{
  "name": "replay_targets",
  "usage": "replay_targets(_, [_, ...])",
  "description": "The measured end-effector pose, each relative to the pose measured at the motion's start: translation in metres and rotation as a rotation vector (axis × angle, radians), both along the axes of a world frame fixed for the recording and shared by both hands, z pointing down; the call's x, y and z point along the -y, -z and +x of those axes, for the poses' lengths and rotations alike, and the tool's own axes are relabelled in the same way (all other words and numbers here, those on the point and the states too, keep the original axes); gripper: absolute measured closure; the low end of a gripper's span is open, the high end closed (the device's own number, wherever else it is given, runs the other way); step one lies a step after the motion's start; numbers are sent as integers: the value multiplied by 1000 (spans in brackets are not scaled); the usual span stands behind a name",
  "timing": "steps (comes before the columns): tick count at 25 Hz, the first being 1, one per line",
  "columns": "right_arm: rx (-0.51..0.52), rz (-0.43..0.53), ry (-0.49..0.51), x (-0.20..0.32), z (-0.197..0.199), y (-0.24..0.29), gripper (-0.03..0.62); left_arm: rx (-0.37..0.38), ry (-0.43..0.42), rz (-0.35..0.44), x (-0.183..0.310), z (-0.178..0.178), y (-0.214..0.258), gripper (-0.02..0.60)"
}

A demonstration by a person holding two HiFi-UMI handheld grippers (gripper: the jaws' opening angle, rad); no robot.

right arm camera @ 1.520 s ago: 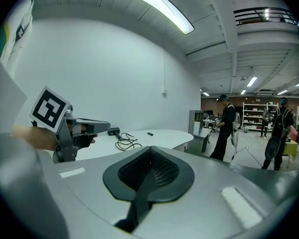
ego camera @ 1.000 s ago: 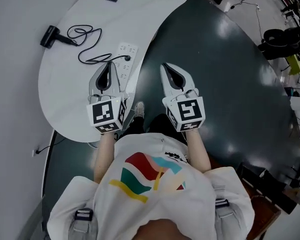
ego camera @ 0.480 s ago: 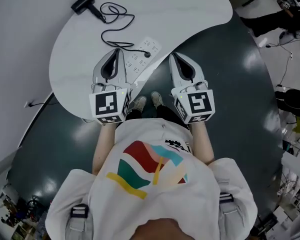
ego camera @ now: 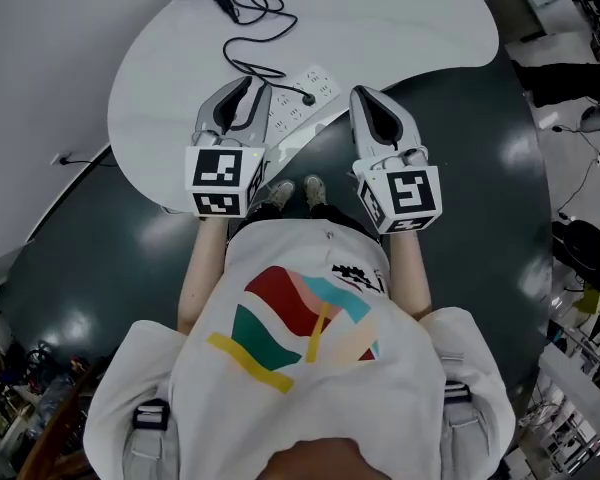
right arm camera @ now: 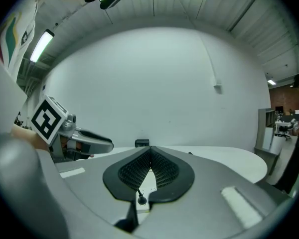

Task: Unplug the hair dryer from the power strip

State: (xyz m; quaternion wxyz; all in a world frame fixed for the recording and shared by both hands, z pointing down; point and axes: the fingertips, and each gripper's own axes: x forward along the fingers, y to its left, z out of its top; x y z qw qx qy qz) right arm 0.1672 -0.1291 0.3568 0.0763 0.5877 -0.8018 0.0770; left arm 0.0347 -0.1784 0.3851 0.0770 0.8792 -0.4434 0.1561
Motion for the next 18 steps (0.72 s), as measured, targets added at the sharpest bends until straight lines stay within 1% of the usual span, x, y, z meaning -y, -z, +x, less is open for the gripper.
replay_targets(1, [3, 4, 6, 0, -1, 1, 582, 24, -21, -31, 0, 1, -8, 471])
replay_targets(2, [6, 3, 11, -2, -1, 0, 582, 48, -44, -64, -2, 3, -19, 462])
replay_targets(7, [-1, -23, 33, -8, -4, -12, 582, 187, -199, -240, -19, 15, -83, 457])
replay_targets(10, [6, -33, 38, -9, -7, -17, 582, 280, -273, -325, -25, 23, -119, 427])
replay_targets(11, [8, -36, 38, -10, -8, -18, 582, 308, -293, -355, -27, 25, -130, 407])
replay_targets(14, [4, -49, 42, -13, -9, -20, 582, 378, -338, -429, -34, 30, -155, 397])
replay_targets(18, [-4, -72, 50, -14, -11, -29, 582, 447, -371, -496, -37, 29, -179, 397])
